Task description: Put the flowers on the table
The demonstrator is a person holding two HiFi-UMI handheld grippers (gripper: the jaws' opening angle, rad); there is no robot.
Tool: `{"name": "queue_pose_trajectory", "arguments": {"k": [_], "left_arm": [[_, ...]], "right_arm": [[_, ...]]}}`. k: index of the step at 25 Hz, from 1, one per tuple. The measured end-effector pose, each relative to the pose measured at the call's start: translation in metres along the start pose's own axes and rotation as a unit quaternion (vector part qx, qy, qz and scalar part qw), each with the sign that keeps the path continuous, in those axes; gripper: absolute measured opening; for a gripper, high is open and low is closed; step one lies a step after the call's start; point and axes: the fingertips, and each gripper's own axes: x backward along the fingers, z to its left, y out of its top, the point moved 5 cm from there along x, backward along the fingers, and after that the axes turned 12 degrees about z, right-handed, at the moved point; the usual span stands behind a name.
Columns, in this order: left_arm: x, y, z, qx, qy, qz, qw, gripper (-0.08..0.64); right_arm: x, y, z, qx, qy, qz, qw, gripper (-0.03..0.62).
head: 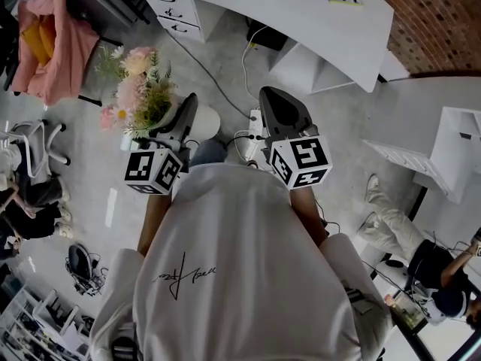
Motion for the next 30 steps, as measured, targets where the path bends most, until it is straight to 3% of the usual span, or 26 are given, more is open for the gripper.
{"name": "queue_pose_trajectory", "arguments": {"k": [14,30], "left_arm": [[-0.026,0.049,0.086,-0.003,-0.022,-0.005,0.9997,0.351],[-0.041,0.072,0.117,0.001,-0.025,-0.016,0.9995,0.351]], "right_arm": [[-0.091,0.061,0.035,0.013,0.001,0.015,1.0,0.025],[-0.115,0.095,0.03,0.021,-0.029,0.002,0.999,0.025]]}}
